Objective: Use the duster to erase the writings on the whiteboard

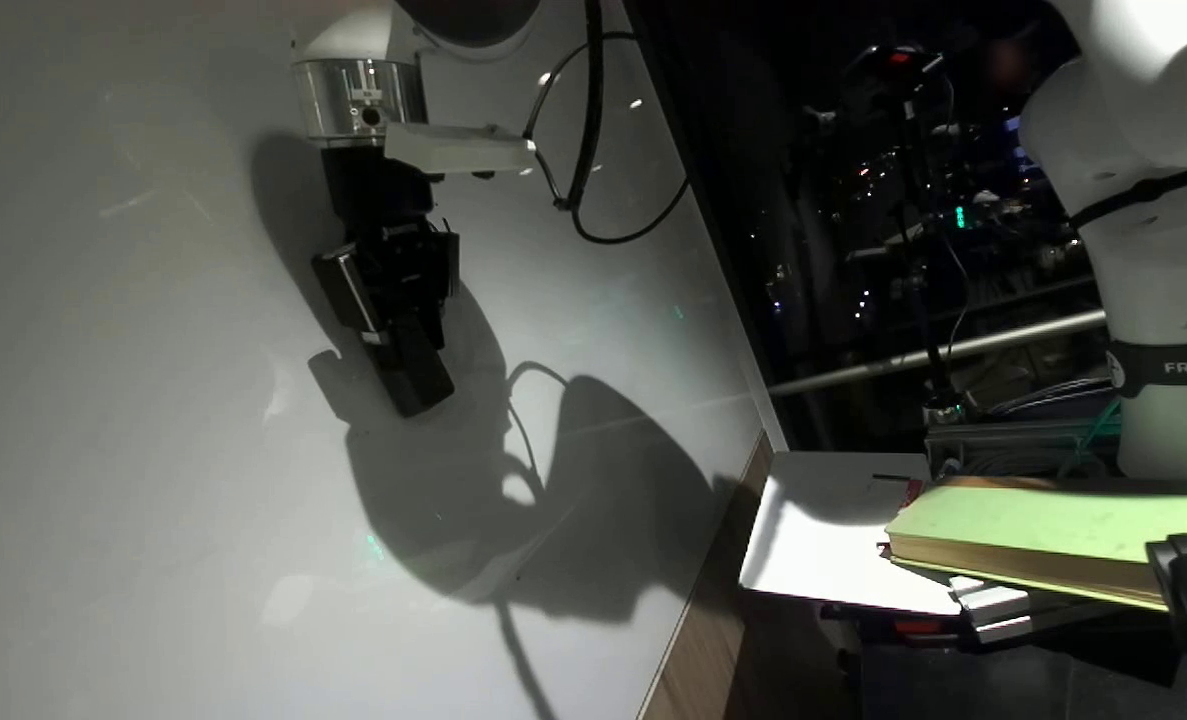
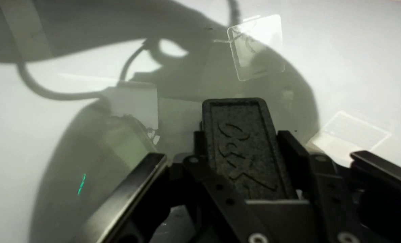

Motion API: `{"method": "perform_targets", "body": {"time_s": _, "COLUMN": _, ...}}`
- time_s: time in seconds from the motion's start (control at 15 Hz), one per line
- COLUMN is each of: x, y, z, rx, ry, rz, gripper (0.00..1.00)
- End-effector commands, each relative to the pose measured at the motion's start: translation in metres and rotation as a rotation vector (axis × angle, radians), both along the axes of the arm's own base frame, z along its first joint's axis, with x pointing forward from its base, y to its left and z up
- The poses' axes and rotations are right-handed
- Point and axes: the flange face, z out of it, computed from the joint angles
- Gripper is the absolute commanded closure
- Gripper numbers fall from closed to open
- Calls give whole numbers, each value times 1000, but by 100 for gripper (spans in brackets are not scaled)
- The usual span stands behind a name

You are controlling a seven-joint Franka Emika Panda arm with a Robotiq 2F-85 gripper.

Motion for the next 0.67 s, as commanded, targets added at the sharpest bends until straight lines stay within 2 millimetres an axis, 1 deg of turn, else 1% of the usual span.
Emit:
{"method": "perform_targets", "body": {"time_s": 0.0, "x": 28, "y": -3, "z": 17, "rx": -19, "ry": -54, "rz": 5, "gripper": 71}}
{"method": "perform_targets", "body": {"time_s": 0.13, "x": 35, "y": -18, "z": 27, "rx": -31, "ry": -56, "rz": -7, "gripper": 71}}
{"method": "perform_targets", "body": {"time_s": 0.27, "x": 43, "y": -41, "z": 43, "rx": -44, "ry": -64, "rz": -28, "gripper": 71}}
{"method": "perform_targets", "body": {"time_s": 0.33, "x": 43, "y": -51, "z": 51, "rx": -50, "ry": -66, "rz": -40, "gripper": 71}}
{"method": "perform_targets", "body": {"time_s": 0.4, "x": 43, "y": -56, "z": 55, "rx": -56, "ry": -66, "rz": -50, "gripper": 71}}
{"method": "perform_targets", "body": {"time_s": 0.6, "x": 39, "y": -72, "z": 78, "rx": -63, "ry": -74, "rz": -81, "gripper": 71}}
